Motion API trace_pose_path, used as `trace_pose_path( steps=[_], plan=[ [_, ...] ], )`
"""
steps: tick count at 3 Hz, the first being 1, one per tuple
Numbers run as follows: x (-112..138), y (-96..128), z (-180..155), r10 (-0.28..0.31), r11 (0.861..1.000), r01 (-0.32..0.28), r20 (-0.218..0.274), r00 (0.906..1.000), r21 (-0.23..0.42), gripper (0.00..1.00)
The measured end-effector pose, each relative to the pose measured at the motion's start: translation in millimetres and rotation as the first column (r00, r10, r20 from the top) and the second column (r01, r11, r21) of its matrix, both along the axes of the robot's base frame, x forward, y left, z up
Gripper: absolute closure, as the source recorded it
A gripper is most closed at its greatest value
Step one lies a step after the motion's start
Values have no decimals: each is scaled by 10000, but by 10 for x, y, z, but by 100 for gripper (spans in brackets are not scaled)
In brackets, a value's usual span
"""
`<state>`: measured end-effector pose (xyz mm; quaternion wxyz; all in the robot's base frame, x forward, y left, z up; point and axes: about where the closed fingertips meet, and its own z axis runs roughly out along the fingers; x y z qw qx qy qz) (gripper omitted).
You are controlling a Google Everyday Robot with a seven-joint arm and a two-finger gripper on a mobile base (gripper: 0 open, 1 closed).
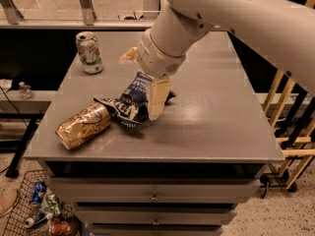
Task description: Move blue chip bag near orange can
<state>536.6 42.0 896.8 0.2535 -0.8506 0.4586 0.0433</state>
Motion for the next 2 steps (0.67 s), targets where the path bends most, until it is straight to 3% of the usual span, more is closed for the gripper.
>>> trace_pose_path(
  steps=[2],
  plan=[
    [-33,-79,14,-4,9995,1,-70,10000,-304,0]
  ],
)
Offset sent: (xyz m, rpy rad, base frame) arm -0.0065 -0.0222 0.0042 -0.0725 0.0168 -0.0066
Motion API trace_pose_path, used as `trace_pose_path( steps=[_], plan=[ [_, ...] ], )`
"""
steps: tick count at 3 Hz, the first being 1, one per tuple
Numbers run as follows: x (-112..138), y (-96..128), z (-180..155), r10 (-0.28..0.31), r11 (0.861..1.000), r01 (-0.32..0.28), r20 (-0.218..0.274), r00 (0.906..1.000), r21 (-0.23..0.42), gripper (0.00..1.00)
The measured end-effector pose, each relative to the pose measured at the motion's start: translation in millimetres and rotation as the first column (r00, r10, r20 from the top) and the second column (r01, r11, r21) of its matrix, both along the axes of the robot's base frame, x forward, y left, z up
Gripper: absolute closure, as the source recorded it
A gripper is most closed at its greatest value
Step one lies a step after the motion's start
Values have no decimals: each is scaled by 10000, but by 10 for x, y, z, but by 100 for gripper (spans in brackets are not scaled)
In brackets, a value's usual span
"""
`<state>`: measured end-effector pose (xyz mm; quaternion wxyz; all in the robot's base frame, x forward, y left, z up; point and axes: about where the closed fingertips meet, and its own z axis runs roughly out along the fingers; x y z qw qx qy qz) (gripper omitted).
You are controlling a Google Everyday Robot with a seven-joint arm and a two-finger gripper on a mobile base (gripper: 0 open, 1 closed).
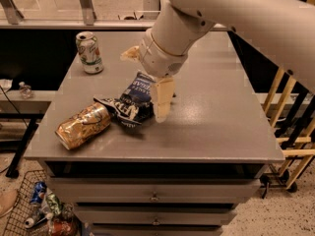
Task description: Move blue chip bag near orange can
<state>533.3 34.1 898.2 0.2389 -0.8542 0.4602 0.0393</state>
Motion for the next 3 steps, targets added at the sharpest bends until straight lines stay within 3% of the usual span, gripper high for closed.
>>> trace_pose_path(
  steps=[1,2,3],
  plan=[
    [-31,-499,46,-986,9938,978,-129,9950,-529,0],
    [0,-1110,35,-2503,9619,2459,-229,9679,-1196,0],
    [18,-1651,29,-4120,9002,4005,-367,9104,-1713,0]
  ],
)
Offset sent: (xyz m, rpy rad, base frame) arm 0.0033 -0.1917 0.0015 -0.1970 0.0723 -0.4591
